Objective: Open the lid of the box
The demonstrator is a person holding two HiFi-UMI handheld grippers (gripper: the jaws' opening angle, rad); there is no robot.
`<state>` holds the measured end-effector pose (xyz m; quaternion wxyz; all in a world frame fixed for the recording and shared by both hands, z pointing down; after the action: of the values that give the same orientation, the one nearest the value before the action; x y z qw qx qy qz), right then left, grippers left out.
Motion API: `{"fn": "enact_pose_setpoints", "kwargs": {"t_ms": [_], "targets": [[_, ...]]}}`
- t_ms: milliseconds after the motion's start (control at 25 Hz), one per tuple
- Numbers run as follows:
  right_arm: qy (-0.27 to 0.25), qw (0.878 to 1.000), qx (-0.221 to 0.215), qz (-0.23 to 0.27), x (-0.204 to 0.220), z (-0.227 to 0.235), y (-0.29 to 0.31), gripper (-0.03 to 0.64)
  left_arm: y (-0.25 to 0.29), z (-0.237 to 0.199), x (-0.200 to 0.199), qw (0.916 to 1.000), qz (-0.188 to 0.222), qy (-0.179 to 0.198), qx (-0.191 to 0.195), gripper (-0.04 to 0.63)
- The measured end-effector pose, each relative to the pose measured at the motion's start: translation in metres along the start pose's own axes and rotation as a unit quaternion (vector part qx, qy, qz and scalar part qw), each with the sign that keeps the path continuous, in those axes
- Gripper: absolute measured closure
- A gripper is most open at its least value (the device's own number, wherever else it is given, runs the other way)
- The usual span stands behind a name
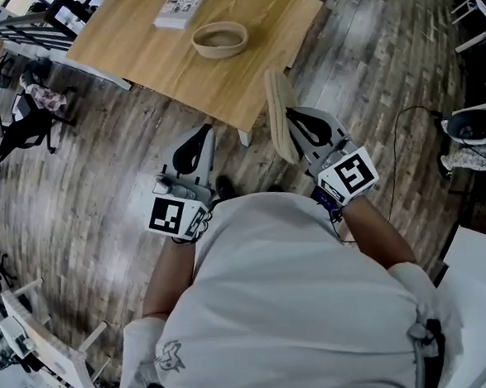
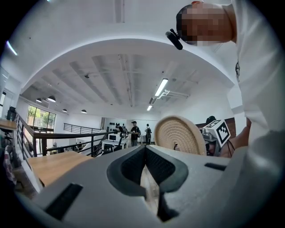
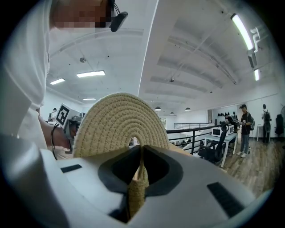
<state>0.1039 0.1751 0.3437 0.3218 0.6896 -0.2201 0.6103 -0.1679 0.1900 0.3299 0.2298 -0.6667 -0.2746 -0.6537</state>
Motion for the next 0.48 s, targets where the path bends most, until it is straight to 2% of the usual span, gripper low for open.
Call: {"fn": "enact_pose_setpoints", "kwargs": {"t_ms": [280, 480], "targets": [[-0.011, 1.000, -0.021, 0.000, 0.013, 0.011, -0.058, 0.586, 0.001, 0.057, -0.002, 0.9982, 0.015, 0.021, -0.054, 0.591], [-0.007, 1.000, -0.019, 0.008, 0.018, 0.011, -0.080, 0.586, 0.005, 0.076, 0.000, 0.9987, 0.008, 0.018, -0.047, 0.591]]}}
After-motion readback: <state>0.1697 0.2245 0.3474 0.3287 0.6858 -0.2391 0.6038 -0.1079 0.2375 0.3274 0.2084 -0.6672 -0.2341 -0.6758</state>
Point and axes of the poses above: the fingertips, and each gripper's own axes: y forward along the fingers, z to its right, x out of its underside, the point moved 10 cm from there along -y, backward along the fingers, and after that the axes turned 3 degrees about -z, right-handed, at the moved point
